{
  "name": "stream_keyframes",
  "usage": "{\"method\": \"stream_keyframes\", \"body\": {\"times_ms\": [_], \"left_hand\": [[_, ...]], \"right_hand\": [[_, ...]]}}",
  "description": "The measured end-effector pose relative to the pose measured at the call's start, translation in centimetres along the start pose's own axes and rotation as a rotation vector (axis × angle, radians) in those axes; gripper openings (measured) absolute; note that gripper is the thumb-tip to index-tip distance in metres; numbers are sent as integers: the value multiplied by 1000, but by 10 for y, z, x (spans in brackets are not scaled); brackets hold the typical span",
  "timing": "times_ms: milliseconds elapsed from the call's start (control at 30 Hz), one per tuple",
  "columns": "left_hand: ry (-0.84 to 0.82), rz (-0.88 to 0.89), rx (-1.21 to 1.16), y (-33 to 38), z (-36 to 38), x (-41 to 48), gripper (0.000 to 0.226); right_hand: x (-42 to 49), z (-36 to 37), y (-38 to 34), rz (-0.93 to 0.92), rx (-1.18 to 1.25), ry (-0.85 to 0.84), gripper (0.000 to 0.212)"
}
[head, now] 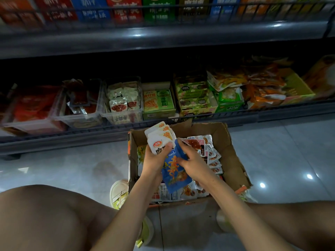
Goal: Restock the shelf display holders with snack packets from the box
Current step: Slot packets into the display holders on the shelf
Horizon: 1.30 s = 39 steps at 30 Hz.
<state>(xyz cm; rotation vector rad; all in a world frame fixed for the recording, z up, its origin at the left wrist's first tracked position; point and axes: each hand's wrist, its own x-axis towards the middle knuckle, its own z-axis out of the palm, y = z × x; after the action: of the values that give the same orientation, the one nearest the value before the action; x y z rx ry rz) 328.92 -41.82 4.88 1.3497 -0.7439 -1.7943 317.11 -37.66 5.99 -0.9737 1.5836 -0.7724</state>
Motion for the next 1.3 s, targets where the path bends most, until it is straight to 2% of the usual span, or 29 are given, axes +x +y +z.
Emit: {"method": "stream_keyframes", "body": {"times_ms": [67,200,333,433,500,567,733,833,1067,1200,1300], "left_hand": [[-8,35,18,15,8,-4,72],[-17,131,37,54,32,-10,41],[-61,281,108,106,68,-28,55],[-156,255,70,150,94,-39,46],[-292,205,20,180,108,-50,38],[-354,221,55,204,118,-59,41],[-331,435,196,238,136,-67,30],[-342,505,280,252,148,-65,24],[-161,826,634,304,196,-37,44],[-129,917,672,332,228,-9,47],[-110,986,694,351,247,17,44]], "right_hand": [[-5,-6,-14,-42,-43,0,55],[-21,-22,-54,-172,-98,3,57],[-34,-43,-95,-358,-73,155,59],[-40,-64,-130,-452,231,220,45],[-43,-80,-153,-446,408,213,45],[-48,-97,-174,-448,476,189,45],[-49,-124,-212,-542,389,270,47],[-43,-136,-224,-594,335,349,58],[-10,-181,-269,-701,286,472,58],[24,-210,-294,-715,326,475,58],[51,-231,-310,-740,312,477,48]]}}
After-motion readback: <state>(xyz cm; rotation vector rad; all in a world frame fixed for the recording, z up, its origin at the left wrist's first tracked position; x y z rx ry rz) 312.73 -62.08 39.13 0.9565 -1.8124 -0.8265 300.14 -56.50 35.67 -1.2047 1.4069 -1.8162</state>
